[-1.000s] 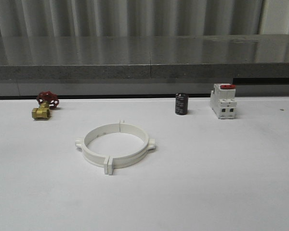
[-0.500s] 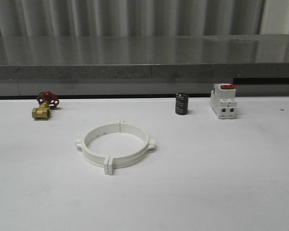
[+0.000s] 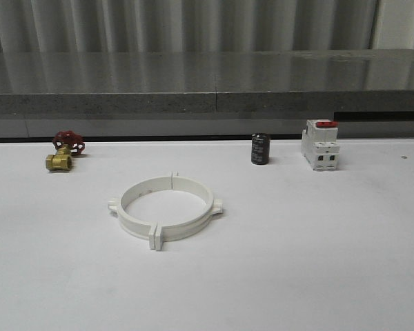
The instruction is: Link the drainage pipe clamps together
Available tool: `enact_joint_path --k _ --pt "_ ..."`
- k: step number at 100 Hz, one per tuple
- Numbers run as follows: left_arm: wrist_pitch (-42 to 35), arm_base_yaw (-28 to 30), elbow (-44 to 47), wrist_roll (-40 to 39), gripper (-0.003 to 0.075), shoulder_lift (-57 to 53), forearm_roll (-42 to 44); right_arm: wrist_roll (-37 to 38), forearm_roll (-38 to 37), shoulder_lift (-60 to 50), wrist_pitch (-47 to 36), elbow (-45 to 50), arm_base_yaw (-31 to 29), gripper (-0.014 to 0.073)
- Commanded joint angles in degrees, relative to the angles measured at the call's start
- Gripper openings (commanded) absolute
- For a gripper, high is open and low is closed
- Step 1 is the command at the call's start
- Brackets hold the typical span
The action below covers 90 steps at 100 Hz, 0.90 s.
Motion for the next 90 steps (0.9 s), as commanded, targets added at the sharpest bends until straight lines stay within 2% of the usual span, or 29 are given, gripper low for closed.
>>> enact_joint_path --k 1,14,36,45,65,90 --pt "-4.51 0.02 -1.47 0.00 -0.0020 0.34 0.04 -0.96 -0.79 -4.48 -6.45 1.07 -3.05 -0.0069" --pt "-4.51 0.02 -1.47 0.00 -0.0020 0.34 0.04 -7.32 4.61 -12.02 -9.66 4.93 -8.58 -0.0069" --pt "-4.51 0.02 -1.47 0.00 -0.0020 0.34 0.04 -34.94 23.59 -22.35 -23.31 13.02 -16.80 -0.0069" --pt "-4.51 0.02 -1.47 0.00 -0.0020 0.34 0.04 -41.95 31.15 -24.82 -29.81 17.30 -18.84 -0.0069" --pt "-4.51 0.02 -1.47 0.00 -0.0020 0.34 0.04 -42.46 32.93 -27.12 -37.45 24.46 -19.28 -0.0069" --pt "-4.51 0.02 -1.47 0.00 -0.0020 0.34 0.04 -41.47 32.93 -27.73 -38.08 26.39 -19.22 -0.0069"
